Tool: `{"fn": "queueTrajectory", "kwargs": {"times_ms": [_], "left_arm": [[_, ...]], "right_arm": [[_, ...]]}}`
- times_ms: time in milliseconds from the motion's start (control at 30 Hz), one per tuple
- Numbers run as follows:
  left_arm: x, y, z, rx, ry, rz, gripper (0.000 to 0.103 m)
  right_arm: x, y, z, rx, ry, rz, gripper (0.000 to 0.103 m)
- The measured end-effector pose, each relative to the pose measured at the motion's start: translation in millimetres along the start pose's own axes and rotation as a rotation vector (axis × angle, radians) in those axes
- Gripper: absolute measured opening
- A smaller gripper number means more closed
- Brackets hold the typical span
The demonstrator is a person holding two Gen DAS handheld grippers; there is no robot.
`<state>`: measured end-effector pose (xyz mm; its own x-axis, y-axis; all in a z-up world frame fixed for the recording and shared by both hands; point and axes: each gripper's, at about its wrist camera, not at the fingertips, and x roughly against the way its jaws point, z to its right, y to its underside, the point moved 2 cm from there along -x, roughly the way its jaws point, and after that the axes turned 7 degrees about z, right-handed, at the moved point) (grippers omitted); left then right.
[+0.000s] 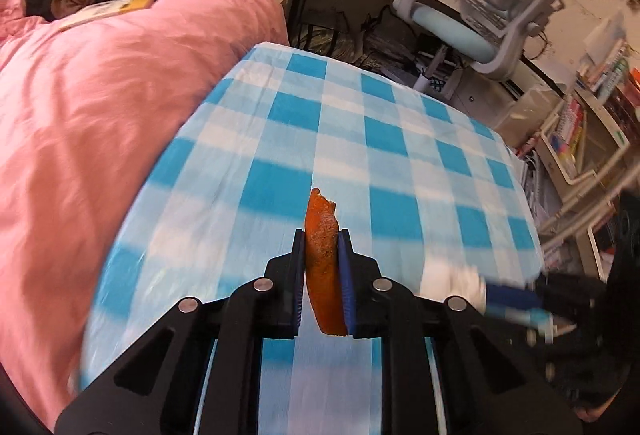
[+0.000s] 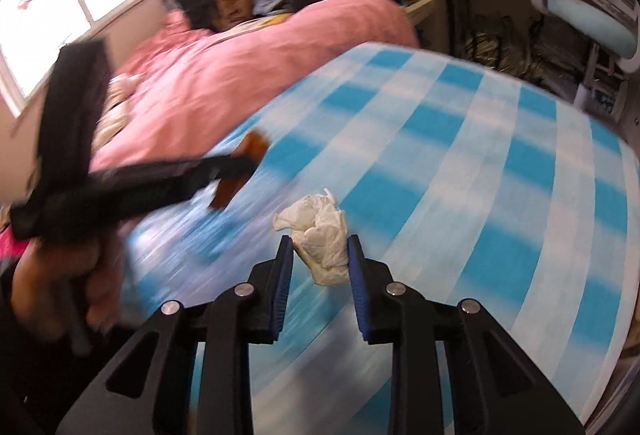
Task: Collect trash
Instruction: 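Grasp the carrot with the left tool while the right tool grasps the crumpled tissue, then carry carrot and crumpled tissue over the yellow bin and open both tools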
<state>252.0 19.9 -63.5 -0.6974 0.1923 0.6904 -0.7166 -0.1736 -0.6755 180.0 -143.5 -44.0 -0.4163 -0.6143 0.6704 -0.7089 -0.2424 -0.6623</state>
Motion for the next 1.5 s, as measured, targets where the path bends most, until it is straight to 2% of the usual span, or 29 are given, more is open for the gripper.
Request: {"fn": "queueTrajectory", "kwargs": {"times_ms": [167,267,367,533,600,667,700,800,867,933,967,1033,1100,1133,1233,1500], "left_arm": [[52.5,49.1,-4.4,-0.018,-0.009,-0.025,0.015],[76.0,79.7,-3.7,-0.033,-0.012,-0.047,0.015],[95.8,106.9,-1.3,-0.033,-0.004,-0.063,0.015],[117.6,143.6,1.7,-0.032,0.004,-0.089,0.015],[122.3,153.0,1.5,-0.031,0.006,-0.097,0.015],[128.1,161.3,3.5,-0.033,0.011,-0.103,0.015],[130.8,164.3,4.5,-0.036,0.012,-0.104,0.015],[142.2,170.7,7.5,-0.052,-0.012,-0.083,0.016],[149.5,169.8,9.9,-0.061,-0.033,-0.052,0.03],[159.2,167.2,13.1,-0.079,-0.081,-0.008,0.064],[165.9,166.0,15.8,-0.095,-0.112,0.021,0.068],[179.4,163.0,22.4,-0.129,-0.142,0.073,0.08],[191.3,158.0,28.9,-0.149,-0.16,0.115,0.088],[198.6,156.3,32.2,-0.157,-0.167,0.141,0.09],[215.0,152.2,41.1,-0.172,-0.165,0.186,0.093],[247.3,153.5,61.6,-0.203,-0.155,0.244,0.095]], "right_arm": [[20.0,64.1,-56.8,-0.013,-0.08,-0.074,0.028],[18.9,86.8,-75.5,-0.021,-0.099,-0.116,0.028],[14.9,113.9,-94.8,-0.014,-0.087,-0.164,0.028],[9.0,138.0,-105.0,-0.02,-0.054,-0.201,0.028],[4.9,145.0,-104.6,-0.026,-0.017,-0.237,0.033],[7.1,150.9,-103.2,-0.028,0.009,-0.237,0.046],[10.4,152.6,-102.0,-0.034,0.023,-0.233,0.047],[26.0,154.6,-95.0,-0.069,0.069,-0.193,0.058],[36.1,158.5,-92.4,-0.082,0.092,-0.164,0.065],[50.9,159.0,-89.2,-0.091,0.158,-0.113,0.073],[59.1,157.6,-88.6,-0.093,0.196,-0.083,0.078],[76.6,158.5,-88.3,-0.087,0.233,-0.027,0.08],[97.4,155.2,-91.5,-0.068,0.299,0.052,0.087],[103.4,156.4,-89.6,-0.064,0.308,0.074,0.09],[118.3,155.6,-90.4,-0.068,0.32,0.144,0.092],[160.7,146.8,-102.1,-0.097,0.434,0.322,0.094]]}}
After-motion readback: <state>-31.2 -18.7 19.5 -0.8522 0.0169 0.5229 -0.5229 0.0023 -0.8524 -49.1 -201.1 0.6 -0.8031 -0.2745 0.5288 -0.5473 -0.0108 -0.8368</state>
